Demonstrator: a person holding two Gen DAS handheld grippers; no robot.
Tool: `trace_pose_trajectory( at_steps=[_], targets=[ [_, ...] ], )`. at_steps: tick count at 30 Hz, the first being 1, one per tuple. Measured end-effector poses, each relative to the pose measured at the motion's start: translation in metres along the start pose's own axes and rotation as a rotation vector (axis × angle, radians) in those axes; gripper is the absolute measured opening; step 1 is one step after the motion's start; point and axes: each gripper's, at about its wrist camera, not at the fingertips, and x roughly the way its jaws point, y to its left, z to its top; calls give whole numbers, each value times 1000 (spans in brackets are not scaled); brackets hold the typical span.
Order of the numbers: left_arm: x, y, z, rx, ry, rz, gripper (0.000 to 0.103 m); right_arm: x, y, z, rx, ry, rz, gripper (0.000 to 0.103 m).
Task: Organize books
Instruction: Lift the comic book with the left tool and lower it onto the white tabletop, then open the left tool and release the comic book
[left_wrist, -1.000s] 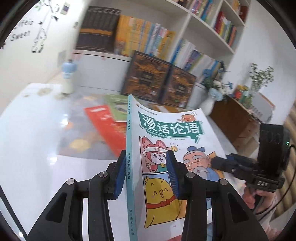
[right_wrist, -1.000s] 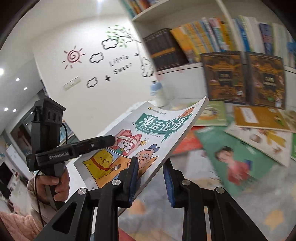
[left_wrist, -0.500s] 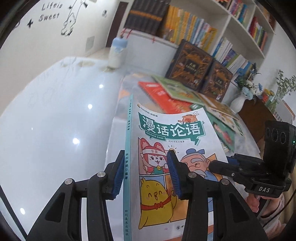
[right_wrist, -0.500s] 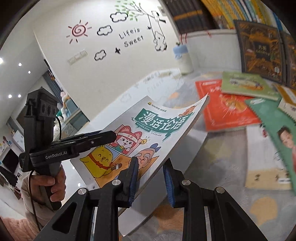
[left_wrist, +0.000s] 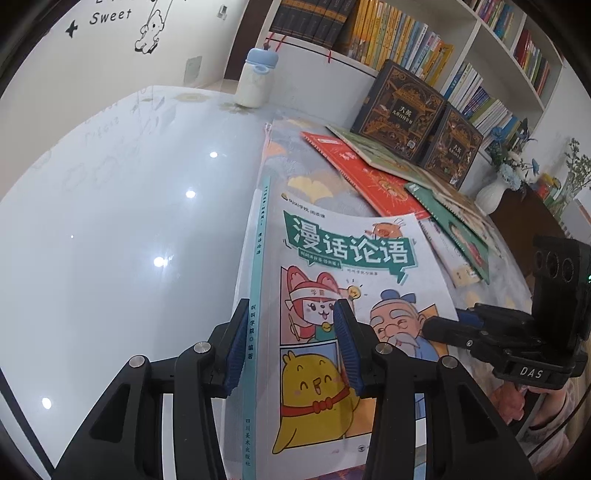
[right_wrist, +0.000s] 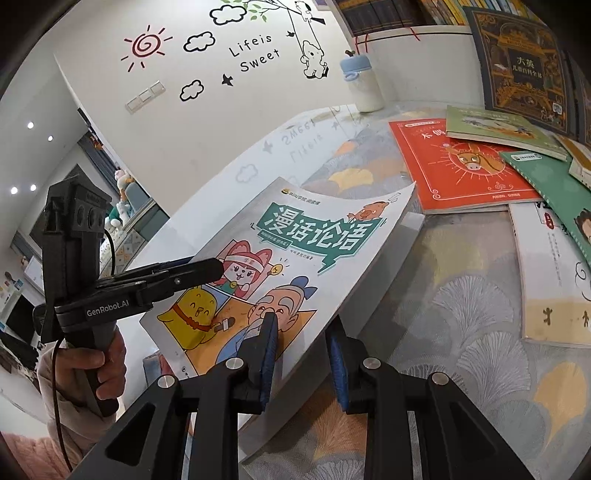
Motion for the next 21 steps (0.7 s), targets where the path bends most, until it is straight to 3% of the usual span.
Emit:
trace_pose_trajectory(
  at_steps=[8,18,19,21],
  targets=[
    [1,-2,-1,21,13,34,40,5,-2,0,2,18,-10,29],
    [6,-7,-4,68,36,144,45,7,-3,-2,1,18,1,32],
    [6,-6,-4,62,33,140,45,7,-2,-2,0,17,0,34],
    [6,-3,-4,46,31,133,46,7,-2,-2,7,15,18,49]
  ],
)
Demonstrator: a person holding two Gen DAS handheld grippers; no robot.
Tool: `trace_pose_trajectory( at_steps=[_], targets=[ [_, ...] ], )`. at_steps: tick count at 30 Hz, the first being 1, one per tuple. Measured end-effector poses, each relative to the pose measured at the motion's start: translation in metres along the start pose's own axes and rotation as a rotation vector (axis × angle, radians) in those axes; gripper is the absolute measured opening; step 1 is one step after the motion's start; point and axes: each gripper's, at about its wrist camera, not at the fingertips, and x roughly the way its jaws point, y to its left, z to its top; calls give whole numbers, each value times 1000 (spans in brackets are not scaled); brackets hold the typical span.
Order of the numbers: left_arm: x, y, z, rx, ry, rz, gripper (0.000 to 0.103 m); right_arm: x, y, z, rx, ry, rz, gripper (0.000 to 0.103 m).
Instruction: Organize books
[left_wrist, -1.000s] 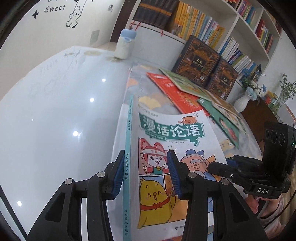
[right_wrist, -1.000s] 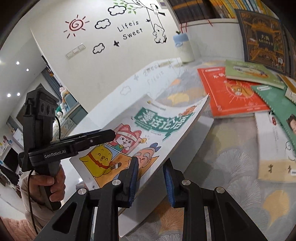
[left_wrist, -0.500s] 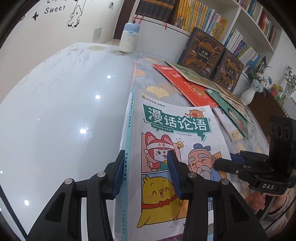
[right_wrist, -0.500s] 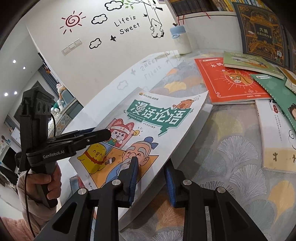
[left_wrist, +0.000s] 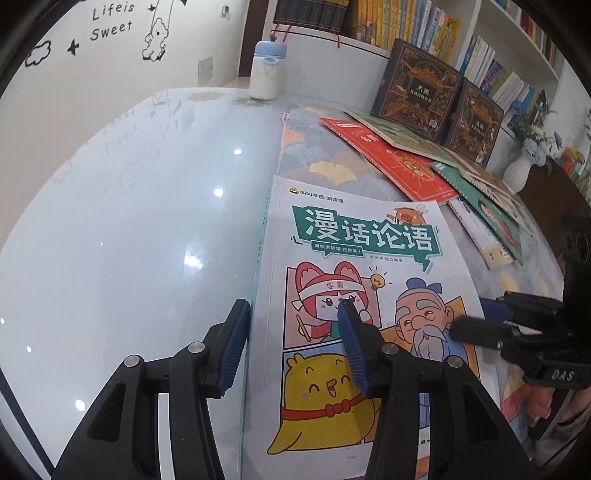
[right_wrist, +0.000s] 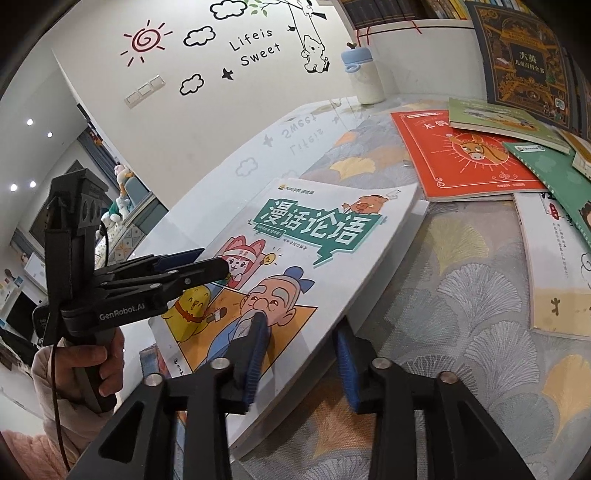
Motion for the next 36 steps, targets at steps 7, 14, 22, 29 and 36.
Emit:
trace_pose_trajectory(
  at_steps=[7,14,22,29,36],
  targets=[
    [-10,7,5,-30,-61,112,48,-13,7,-1,-6,-19,-16,76],
    [-28,-13,31,-46,-155,66,52,-44,-15,1,16,-59,-7,76],
    [-18,-86,83,48,-194,-51,63,-124,-74,12,62,-187,-84,76],
    [14,-183,148,124,-209,-171,63,-206,-165,40,139,-270,-142,76],
    [111,-276,182,109,-191,-215,66,-236,-292,76,247,-295,-234,76]
  ],
)
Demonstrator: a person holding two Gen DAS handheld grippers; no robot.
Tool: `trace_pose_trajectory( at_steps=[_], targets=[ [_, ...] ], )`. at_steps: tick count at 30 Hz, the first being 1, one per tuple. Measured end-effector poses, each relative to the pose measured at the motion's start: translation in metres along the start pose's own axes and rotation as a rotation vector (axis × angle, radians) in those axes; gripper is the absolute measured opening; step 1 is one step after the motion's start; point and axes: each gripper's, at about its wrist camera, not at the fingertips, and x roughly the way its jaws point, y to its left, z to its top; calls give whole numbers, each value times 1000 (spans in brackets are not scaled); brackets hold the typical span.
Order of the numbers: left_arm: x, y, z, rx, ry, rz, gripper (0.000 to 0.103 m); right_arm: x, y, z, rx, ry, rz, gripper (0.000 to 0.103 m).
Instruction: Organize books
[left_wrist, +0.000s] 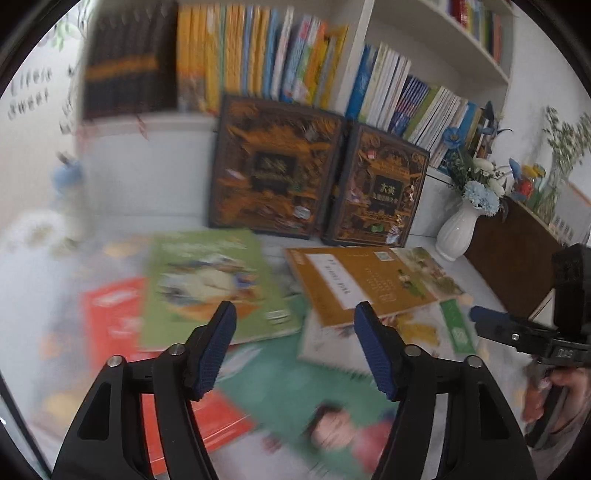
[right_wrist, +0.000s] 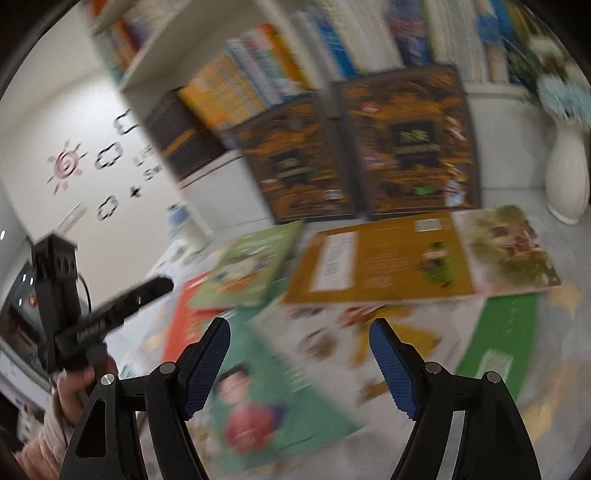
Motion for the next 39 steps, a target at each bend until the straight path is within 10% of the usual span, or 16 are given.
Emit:
trace_pose_trajectory(
  at_steps=[6,12,17,26,39],
  targets=[
    [104,-1,3,-164,192,-31,66,38,-92,33,148,-7,-58,76],
    [129,-29,2,17,202,57,69,85,-132,57,147,52,-152,76],
    [151,-62,-7,156,308,30,92,96,-111,61,106,93,-170,81],
    [101,-52,-29,120,341,-32,91,50,-80,14,77,151,-152,81],
    [-21,-29,-112,146,362,-126,91,-37,21,-150,19,280,-14,81]
  ],
)
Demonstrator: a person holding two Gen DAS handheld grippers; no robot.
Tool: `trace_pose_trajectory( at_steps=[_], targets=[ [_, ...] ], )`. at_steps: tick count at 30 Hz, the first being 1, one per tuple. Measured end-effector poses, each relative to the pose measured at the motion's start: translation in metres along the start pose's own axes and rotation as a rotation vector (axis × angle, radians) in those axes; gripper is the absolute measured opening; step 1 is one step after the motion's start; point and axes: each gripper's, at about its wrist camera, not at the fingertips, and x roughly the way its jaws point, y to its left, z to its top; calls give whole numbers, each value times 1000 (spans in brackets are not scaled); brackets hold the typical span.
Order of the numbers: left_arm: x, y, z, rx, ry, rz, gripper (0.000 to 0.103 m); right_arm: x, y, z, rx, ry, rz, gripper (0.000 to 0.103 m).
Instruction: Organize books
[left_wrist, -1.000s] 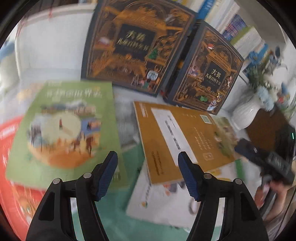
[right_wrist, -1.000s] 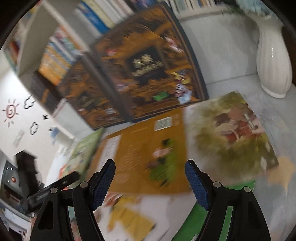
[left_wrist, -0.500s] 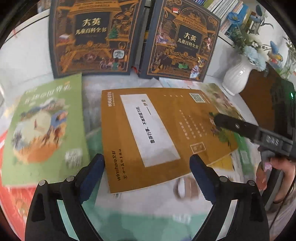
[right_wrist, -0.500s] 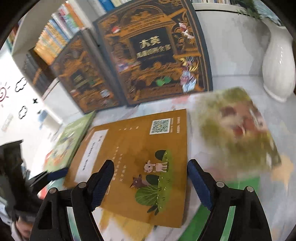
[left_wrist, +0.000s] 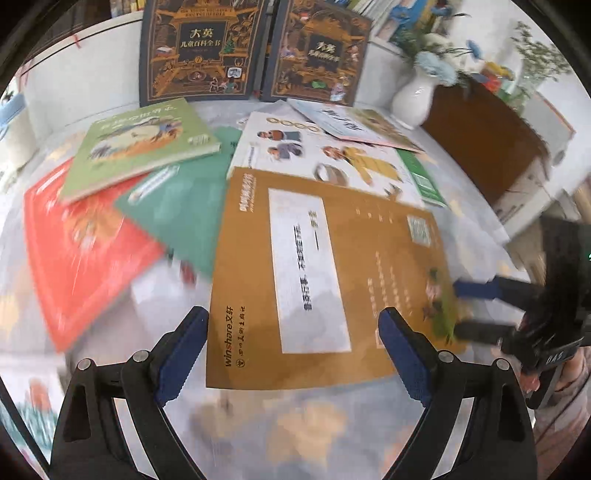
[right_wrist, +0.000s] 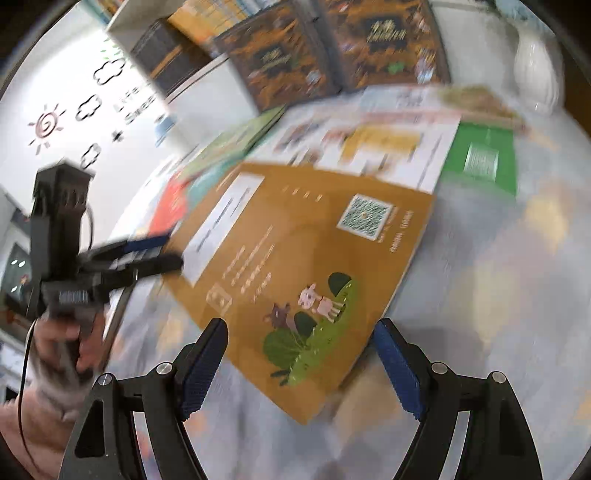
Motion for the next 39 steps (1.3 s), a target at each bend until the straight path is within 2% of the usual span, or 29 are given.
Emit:
trace_pose_trajectory(
  at_steps=[3,6,9,10,12,14,20,22,27,31,33,37,39],
  targets=[
    [-13,3,-25,-13,-19,-28,91,-5,8,-27,6,10,76,81],
    [-6,8,-36,-27,-10,-42,88,-3,0,-32,24,-4,113,80],
    [-5,11,-40,-16,-47,13,72,0,-19,-21,75,-37,194,80],
    [-4,11,-40,-9,-52,35,63,2,-24,-17,89,-46,210,80],
    [-5,14,-42,-2,-72,41,61,5,-32,-10,111,-65,242,79],
    [-7,16,-44,-1,-84,40,57,9,-38,0,127,-84,244,71],
    [-6,16,-44,9,-85,57,57,12,-50,12,134,-93,262,61],
    [-6,17,-44,8,-87,59,57,10,-54,13,131,-100,295,59],
    [-5,16,-42,9,-76,72,57,-6,-69,17,131,-156,471,55],
    [-3,16,-41,11,-85,82,57,18,-74,36,119,-89,411,55],
    [-5,20,-41,-3,-90,63,57,23,-74,48,113,-101,410,55],
    [-6,25,-42,-26,-96,35,56,31,-87,62,155,-115,443,50],
    [-6,24,-42,-27,-92,41,56,30,-90,62,183,-94,489,47]
  ],
)
